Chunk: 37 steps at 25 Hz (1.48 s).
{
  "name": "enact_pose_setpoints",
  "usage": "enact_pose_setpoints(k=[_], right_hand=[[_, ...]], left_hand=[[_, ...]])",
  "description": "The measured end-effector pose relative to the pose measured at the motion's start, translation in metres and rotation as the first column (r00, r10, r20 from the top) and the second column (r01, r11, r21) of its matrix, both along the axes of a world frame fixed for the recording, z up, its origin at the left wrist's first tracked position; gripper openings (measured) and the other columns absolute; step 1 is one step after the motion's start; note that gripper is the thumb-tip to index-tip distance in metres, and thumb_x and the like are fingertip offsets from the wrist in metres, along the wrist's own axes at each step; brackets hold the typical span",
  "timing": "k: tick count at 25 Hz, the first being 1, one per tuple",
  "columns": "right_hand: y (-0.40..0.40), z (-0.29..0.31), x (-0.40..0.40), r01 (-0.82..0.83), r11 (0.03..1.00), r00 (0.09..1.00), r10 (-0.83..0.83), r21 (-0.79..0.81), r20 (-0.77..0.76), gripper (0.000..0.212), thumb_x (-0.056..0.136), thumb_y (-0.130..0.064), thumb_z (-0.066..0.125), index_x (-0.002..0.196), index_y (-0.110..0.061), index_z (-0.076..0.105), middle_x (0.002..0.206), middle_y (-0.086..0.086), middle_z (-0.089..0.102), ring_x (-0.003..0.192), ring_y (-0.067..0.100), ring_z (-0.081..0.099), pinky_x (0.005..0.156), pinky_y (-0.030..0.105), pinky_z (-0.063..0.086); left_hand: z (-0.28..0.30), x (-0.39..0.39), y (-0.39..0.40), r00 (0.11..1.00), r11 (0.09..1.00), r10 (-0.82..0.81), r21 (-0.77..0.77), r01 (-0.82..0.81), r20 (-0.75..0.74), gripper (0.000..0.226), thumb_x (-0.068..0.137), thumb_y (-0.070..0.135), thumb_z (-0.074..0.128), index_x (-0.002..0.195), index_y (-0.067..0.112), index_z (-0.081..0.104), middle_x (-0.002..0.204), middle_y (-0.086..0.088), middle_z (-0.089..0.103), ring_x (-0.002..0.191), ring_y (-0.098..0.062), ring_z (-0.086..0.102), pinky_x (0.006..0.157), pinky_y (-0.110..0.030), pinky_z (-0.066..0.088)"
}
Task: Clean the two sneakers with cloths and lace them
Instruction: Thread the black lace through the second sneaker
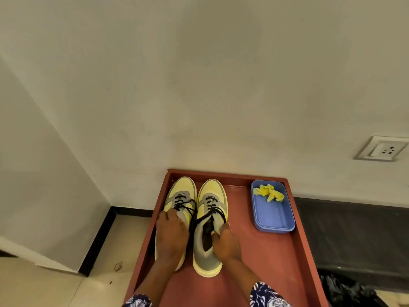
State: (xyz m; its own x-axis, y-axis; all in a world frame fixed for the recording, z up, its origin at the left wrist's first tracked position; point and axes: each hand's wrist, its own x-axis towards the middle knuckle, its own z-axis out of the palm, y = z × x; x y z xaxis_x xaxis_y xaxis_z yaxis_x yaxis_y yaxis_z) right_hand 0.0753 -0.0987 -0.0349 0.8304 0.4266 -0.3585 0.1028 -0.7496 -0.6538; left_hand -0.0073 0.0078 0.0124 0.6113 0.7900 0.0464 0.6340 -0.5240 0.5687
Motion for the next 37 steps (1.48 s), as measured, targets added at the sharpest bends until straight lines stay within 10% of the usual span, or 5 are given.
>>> enact_pose_setpoints(k=[7, 13, 25, 37], right_hand=[[-0.001, 0.0, 0.0, 0.071, 0.994, 0.996, -0.065, 0.086, -0.068, 0.051, 0.089, -0.031, 0.056, 0.126, 0.0, 0.039, 0.124, 0.015, 0.056, 0.111, 0.031, 0.055, 0.088, 0.032, 0.045], [-0.002, -0.004, 0.001, 0.048, 0.998, 0.998, -0.047, 0.038, -0.028, 0.046, 0.093, -0.025, 0.05, 0.131, -0.004, 0.037, 0.122, 0.016, 0.058, 0.111, 0.032, 0.057, 0.087, 0.033, 0.047], [-0.026, -0.005, -0.013, 0.018, 0.998, 1.0, -0.017, -0.062, 0.015, 0.046, 0.095, -0.02, 0.041, 0.138, -0.007, 0.032, 0.125, 0.016, 0.057, 0.113, 0.032, 0.056, 0.09, 0.033, 0.047], [-0.063, 0.017, -0.027, -0.057, 0.991, 0.989, 0.039, -0.123, -0.141, 0.06, 0.095, -0.026, 0.044, 0.147, -0.012, 0.018, 0.145, 0.01, 0.04, 0.131, 0.028, 0.041, 0.107, 0.03, 0.035]], left_hand=[[-0.01, -0.015, 0.044, 0.99, 0.919, 0.118, -0.368, -0.141, -0.082, 0.037, 0.083, 0.017, 0.064, 0.115, 0.004, 0.053, 0.109, -0.017, 0.06, 0.097, -0.028, 0.055, 0.074, -0.029, 0.04], [-0.015, -0.014, 0.042, 0.953, 0.942, 0.07, -0.295, -0.16, -0.296, 0.035, 0.084, 0.016, 0.061, 0.116, 0.004, 0.056, 0.11, -0.016, 0.064, 0.101, -0.03, 0.06, 0.081, -0.029, 0.044], [-0.025, -0.027, 0.001, 0.978, 0.95, -0.004, -0.305, -0.061, -0.209, 0.029, 0.087, 0.0, 0.047, 0.113, 0.003, 0.058, 0.079, -0.002, 0.054, 0.079, -0.021, 0.059, 0.065, -0.019, 0.042], [-0.025, -0.048, -0.039, 0.961, 0.894, 0.038, -0.421, -0.155, -0.273, 0.023, 0.085, 0.003, 0.044, 0.102, 0.01, 0.056, 0.104, -0.012, 0.064, 0.099, -0.027, 0.062, 0.089, -0.031, 0.049]])
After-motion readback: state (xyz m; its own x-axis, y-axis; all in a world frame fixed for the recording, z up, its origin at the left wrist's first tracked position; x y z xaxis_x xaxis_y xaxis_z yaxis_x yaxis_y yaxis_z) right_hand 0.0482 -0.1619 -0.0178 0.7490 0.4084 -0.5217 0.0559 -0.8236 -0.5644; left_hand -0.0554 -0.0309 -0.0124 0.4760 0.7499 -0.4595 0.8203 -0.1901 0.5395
